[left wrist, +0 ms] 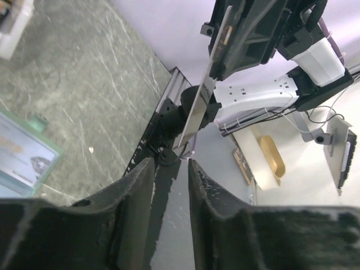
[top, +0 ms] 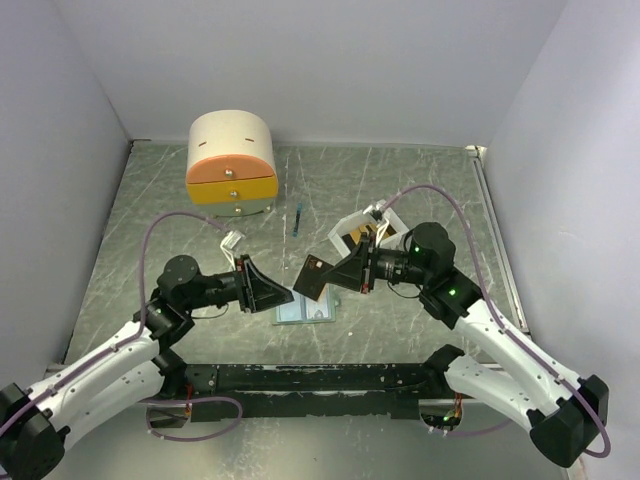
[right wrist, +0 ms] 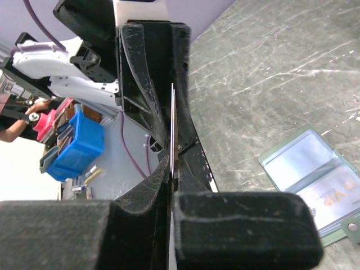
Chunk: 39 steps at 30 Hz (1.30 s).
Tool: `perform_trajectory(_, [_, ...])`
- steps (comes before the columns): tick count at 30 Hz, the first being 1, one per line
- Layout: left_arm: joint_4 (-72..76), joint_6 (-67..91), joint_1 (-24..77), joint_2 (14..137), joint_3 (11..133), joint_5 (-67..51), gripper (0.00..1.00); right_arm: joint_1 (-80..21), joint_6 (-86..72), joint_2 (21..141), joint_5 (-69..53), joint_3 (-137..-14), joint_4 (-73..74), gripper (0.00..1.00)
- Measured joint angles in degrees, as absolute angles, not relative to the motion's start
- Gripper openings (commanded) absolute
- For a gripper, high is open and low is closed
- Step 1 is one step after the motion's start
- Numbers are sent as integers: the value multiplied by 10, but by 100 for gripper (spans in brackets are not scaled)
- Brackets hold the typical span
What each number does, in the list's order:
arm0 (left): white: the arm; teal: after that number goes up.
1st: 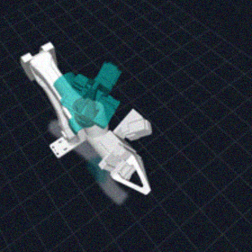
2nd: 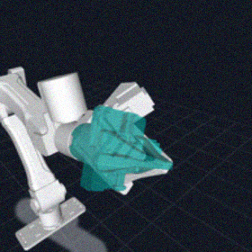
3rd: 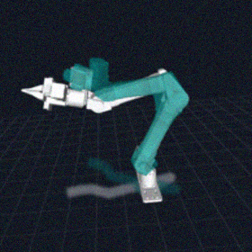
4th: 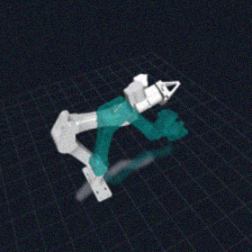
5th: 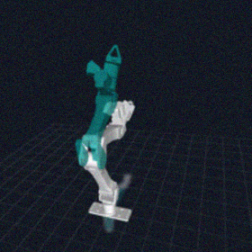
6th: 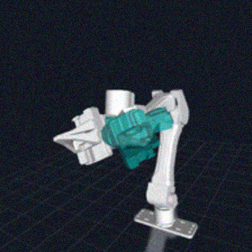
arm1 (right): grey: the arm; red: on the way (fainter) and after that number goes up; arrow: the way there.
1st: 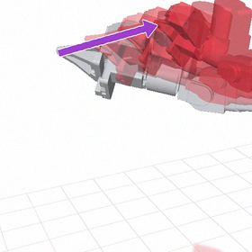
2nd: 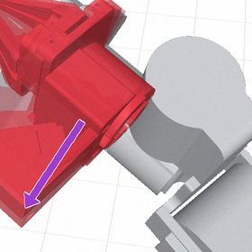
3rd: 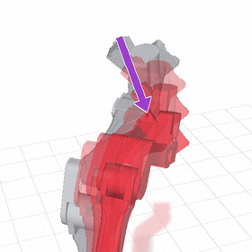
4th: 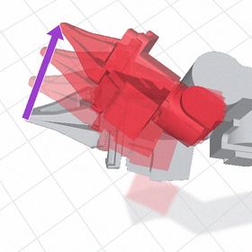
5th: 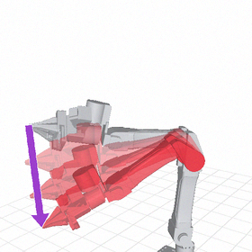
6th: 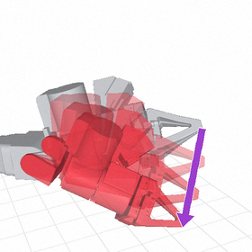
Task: Put the credit cards into the card holder
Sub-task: Pick up the credit card from the storage box.
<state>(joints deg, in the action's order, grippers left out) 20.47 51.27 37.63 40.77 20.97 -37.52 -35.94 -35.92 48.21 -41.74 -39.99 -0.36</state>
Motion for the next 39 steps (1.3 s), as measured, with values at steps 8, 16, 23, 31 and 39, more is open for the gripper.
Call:
perform_trajectory(8, [164, 464, 376, 450, 260, -401, 56, -359, -364, 522, -467, -396, -33, 0])
perform_trajectory(16, [163, 423, 376, 514, 288, -412, 12, -363, -380, 560, -500, -387, -66, 2])
perform_trajectory(23, [188, 428, 376, 509, 281, -420, 7, -361, -384, 561, -476, -379, -75, 27])
perform_trajectory(31, [354, 555, 376, 513, 189, -394, 7, -385, -558, 558, -420, -236, -319, 30])
perform_trajectory(39, [419, 600, 376, 522, 177, -356, 10, -402, -634, 579, -391, -210, -424, 10])
